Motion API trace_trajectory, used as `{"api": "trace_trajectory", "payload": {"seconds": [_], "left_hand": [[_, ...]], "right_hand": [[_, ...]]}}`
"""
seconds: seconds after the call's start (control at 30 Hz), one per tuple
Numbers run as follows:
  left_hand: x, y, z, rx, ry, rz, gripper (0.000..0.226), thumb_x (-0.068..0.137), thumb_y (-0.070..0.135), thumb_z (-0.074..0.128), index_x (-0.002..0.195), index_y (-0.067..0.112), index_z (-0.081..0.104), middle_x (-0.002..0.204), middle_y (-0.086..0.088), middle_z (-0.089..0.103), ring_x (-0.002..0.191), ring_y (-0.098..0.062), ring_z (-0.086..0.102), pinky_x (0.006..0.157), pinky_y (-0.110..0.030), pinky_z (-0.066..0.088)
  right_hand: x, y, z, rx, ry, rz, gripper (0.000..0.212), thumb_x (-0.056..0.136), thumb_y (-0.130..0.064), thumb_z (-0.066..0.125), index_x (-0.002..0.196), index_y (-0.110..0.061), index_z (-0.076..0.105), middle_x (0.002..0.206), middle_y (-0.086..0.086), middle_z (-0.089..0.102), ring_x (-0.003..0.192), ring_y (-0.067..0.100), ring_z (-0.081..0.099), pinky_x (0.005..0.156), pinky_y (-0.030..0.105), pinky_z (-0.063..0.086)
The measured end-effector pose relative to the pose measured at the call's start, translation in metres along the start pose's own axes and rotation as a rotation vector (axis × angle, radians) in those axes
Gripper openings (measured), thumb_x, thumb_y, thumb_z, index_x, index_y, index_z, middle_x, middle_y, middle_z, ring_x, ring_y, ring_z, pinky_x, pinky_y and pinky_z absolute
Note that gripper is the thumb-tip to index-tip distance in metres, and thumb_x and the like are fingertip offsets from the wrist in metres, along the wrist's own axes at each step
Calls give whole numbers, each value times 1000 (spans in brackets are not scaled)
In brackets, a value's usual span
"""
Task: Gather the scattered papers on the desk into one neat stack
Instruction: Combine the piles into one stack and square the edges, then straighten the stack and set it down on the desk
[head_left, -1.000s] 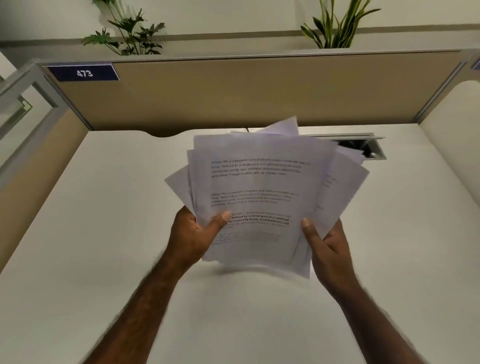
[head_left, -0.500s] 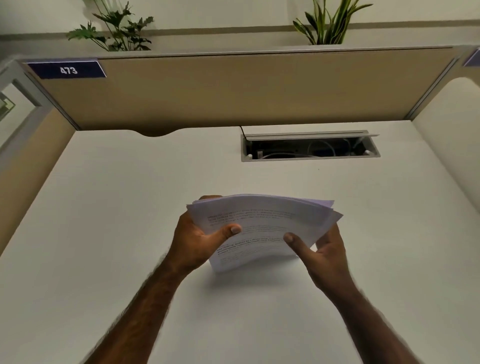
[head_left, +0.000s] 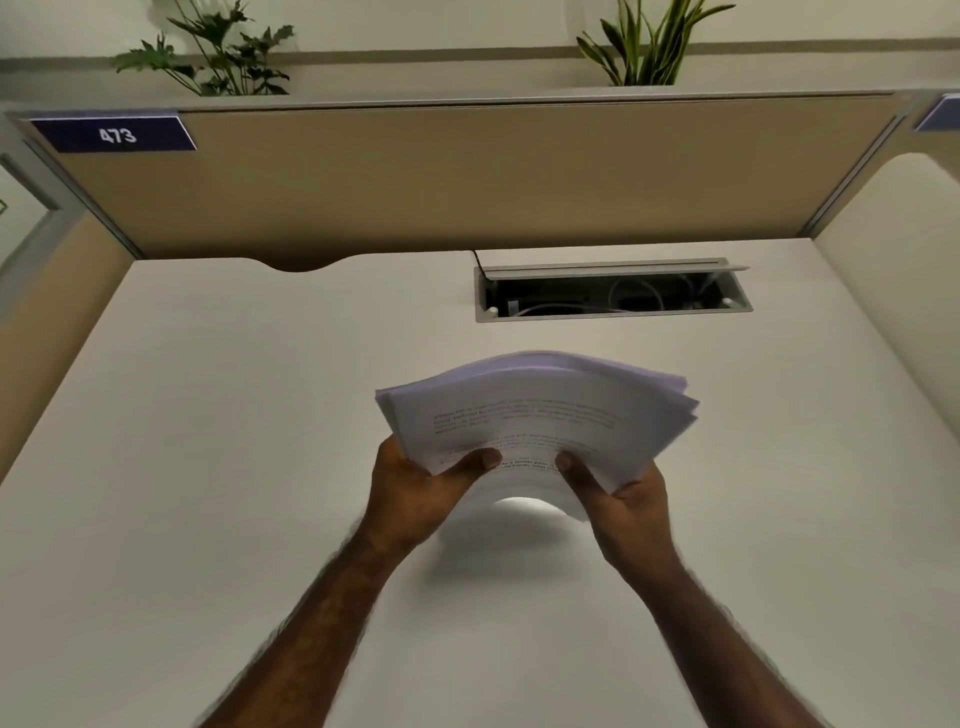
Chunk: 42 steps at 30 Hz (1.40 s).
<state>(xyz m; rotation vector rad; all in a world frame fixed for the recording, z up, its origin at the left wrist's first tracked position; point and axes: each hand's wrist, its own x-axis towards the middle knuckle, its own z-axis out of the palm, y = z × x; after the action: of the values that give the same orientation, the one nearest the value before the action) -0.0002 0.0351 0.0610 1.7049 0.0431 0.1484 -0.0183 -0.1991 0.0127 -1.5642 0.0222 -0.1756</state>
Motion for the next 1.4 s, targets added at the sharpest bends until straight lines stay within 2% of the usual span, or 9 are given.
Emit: {"api": "trace_trajectory", "payload": {"seconds": [0.23,0.5,0.67,0.73,0.9,1.0,1.1,1.2,1.4], "left_hand": [[-9,-23,6,3,-152,-124,57,77,25,91,108,67,67,106,35,74,102,6,70,72,-19,62],[-10,-29,10,-28,-113,-148,53,85,19,84,107,65,68,105,34,74,103,4,70,74,-19,61],[-13,-39,11,-15,-121,-250,23,86,30,80,94,50,73,97,36,75,95,7,72,71,-12,59],[-11,-43,10,-64,-85,-297,17,83,30,83,92,43,77,96,27,80,94,-4,77,73,-17,61],[-10,-42,9,-350,6,-352,36,80,16,80,115,24,76,120,-2,80,111,-24,76,90,-39,62],[-13,-40,13,-593,-6,-361,54,86,1,73,135,24,67,136,-8,72,123,-27,70,99,-41,59],[-20,-40,26,-717,-19,-378,66,90,-4,69,149,19,54,144,-12,66,129,-33,65,104,-51,55],[-27,-42,38,-766,9,-410,68,87,-4,70,149,18,55,145,-14,65,131,-36,64,106,-55,53],[-16,-43,9,-842,100,-384,64,85,-13,67,142,16,61,142,-13,68,131,-33,64,102,-48,56]], "right_hand": [[-2,24,-1,-173,-109,146,39,99,-19,78,137,-27,68,122,-13,77,115,9,72,93,34,67],[-4,29,-4,-265,-56,125,28,104,-17,72,131,-22,72,112,-20,79,107,-4,71,79,8,56],[-1,28,-6,-303,-68,182,30,101,-29,76,130,-25,71,113,-29,78,102,-15,70,76,2,54],[-2,26,-9,-283,-67,213,30,98,-34,79,127,-32,71,114,-33,77,102,-9,74,77,6,58],[-9,26,-18,-93,86,340,52,82,-55,85,124,-26,74,118,-8,82,109,17,78,82,28,65],[-19,27,-8,343,110,460,62,87,-37,86,142,-18,66,137,6,76,128,31,71,98,51,61],[-32,21,11,533,54,510,57,94,-28,76,148,-17,60,143,10,73,131,32,70,94,48,64],[-34,17,22,489,62,471,44,104,-14,68,147,-15,60,139,10,76,126,31,74,91,42,66],[-13,7,-6,186,136,390,27,104,-6,66,130,-13,71,123,11,82,112,32,79,99,54,62]]}}
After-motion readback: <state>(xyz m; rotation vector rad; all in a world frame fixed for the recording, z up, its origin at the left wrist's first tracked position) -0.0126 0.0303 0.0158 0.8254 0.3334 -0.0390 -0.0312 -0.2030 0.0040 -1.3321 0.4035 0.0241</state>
